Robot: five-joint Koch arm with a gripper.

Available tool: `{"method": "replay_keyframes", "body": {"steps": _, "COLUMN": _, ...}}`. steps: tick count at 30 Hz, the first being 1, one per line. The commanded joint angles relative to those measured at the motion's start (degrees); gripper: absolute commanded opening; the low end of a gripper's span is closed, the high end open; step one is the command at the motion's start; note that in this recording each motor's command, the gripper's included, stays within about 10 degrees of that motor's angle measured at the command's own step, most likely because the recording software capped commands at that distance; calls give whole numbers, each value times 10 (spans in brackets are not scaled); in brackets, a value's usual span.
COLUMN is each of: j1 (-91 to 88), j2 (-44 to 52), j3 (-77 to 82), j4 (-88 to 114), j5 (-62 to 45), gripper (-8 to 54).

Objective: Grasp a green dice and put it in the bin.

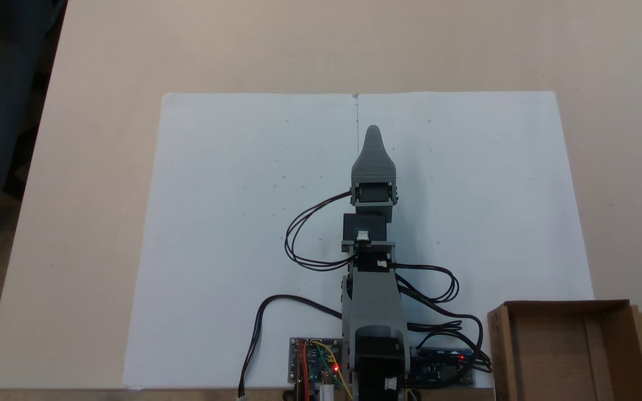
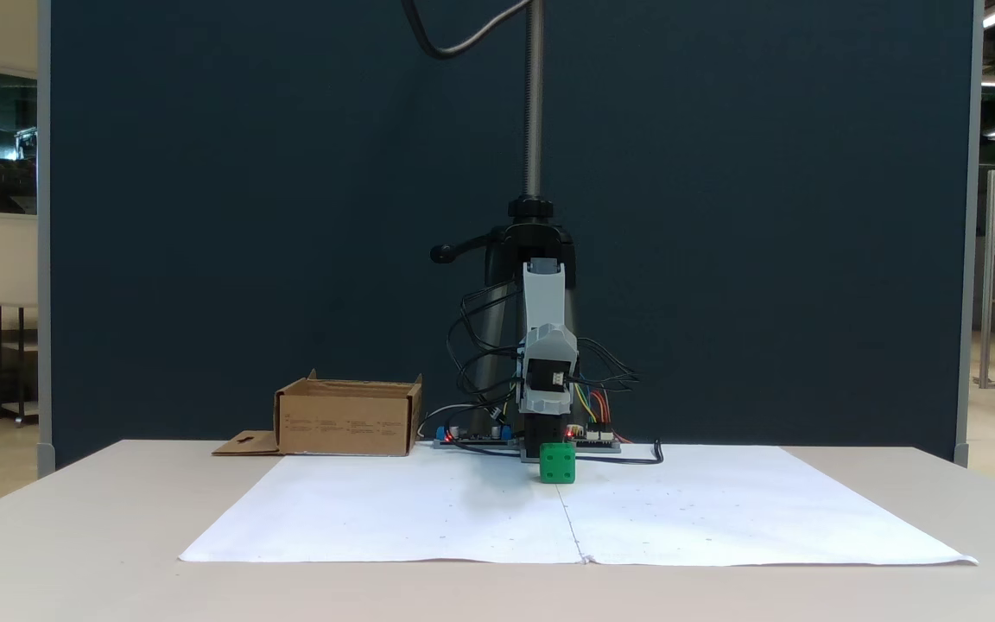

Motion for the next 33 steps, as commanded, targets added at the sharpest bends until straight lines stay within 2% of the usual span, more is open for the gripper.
{"method": "replay_keyframes", "body": {"steps": 1, "j1": 12, "j2": 63, "j3": 37, "j4": -7, "j5": 1, "gripper": 430}}
{"method": "replay_keyframes", "body": {"steps": 24, "j1": -4, "j2": 63, "j3": 17, "j4": 2, "j5": -2, "gripper": 428}}
{"method": "replay_keyframes", "body": {"steps": 28, "j1": 3, "j2": 63, "j3": -39, "j4": 68, "j5": -2, "gripper": 426}}
{"method": "replay_keyframes", "body": {"steps": 33, "j1": 32, "j2": 63, "j3": -155, "j4": 250, "j5": -1, "gripper": 427}}
